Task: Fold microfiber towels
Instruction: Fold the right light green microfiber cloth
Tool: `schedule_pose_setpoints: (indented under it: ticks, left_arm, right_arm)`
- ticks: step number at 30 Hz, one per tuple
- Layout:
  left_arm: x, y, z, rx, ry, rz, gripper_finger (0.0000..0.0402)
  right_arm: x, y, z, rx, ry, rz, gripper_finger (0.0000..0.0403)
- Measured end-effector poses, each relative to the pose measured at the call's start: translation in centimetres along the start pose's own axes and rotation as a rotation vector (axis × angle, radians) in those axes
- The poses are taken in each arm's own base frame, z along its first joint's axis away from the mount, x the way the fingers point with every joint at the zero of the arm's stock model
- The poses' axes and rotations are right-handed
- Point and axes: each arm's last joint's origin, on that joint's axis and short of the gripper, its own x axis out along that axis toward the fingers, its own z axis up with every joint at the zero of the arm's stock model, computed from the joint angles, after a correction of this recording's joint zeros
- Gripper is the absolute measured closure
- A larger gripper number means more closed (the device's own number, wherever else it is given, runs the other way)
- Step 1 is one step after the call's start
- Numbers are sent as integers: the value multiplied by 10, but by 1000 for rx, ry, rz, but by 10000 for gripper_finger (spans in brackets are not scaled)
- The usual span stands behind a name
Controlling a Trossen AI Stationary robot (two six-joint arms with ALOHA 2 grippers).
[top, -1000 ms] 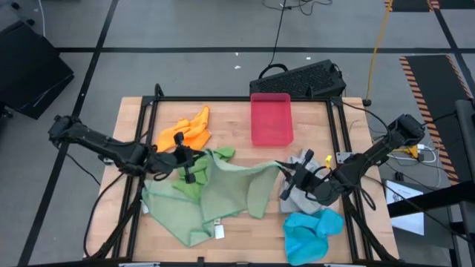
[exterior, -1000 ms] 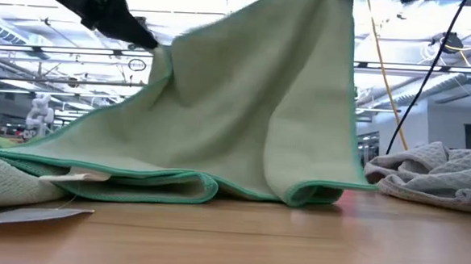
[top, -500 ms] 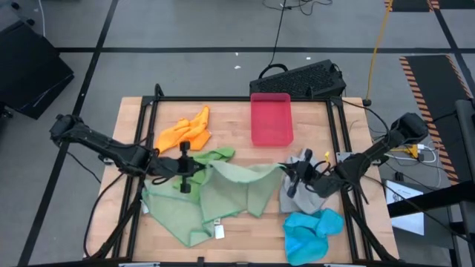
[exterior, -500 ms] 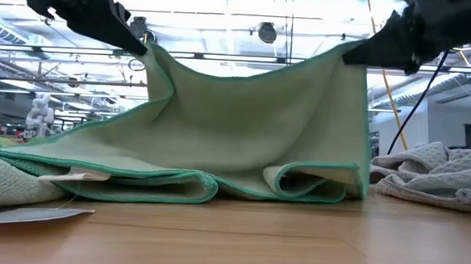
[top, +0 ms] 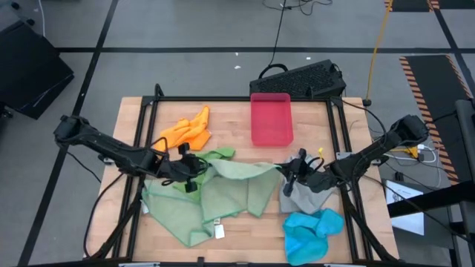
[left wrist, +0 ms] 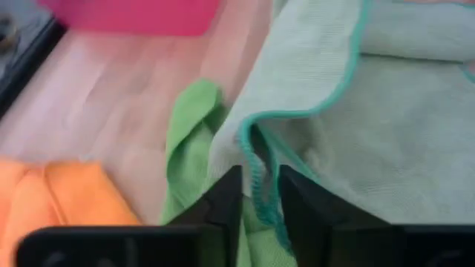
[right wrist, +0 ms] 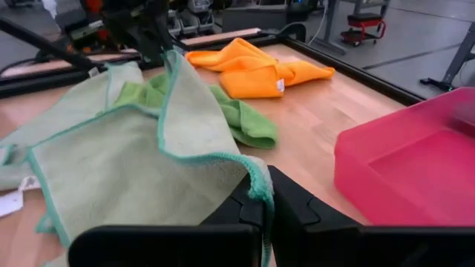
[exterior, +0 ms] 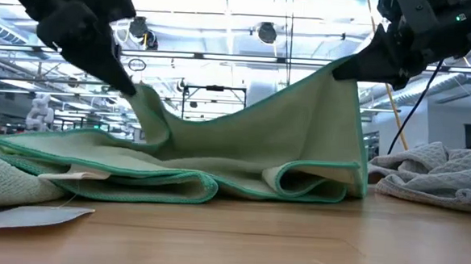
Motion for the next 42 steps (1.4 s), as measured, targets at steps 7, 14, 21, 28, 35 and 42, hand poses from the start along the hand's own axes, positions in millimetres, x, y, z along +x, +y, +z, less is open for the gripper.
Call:
schedule_pose_setpoints:
  ticks: [7,14,21,28,35,42]
  left_arm:
    - [4,11,-13,-105,77,226,198]
    - [1,16,-20,-286,97,301,142]
    - [-5,6,-22,-293,113,220,135]
    - [-31,3,-20,-321,30,127,135]
    - [-47,-11,-31,-367,4,61,135]
    - [-30,-32,-66,-317,16,68,135]
  right_arm:
    - [2,-2,1,2,-2,-13,401]
    - [2,-2,0,0,3,-15,401]
    - [2,-2,0,-1,3,-15,401]
    - [2,-2,0,-3,3,-16,401]
    - [2,-2,0,4,3,-15,401]
    - [2,-2,1,9,-1,-14,401]
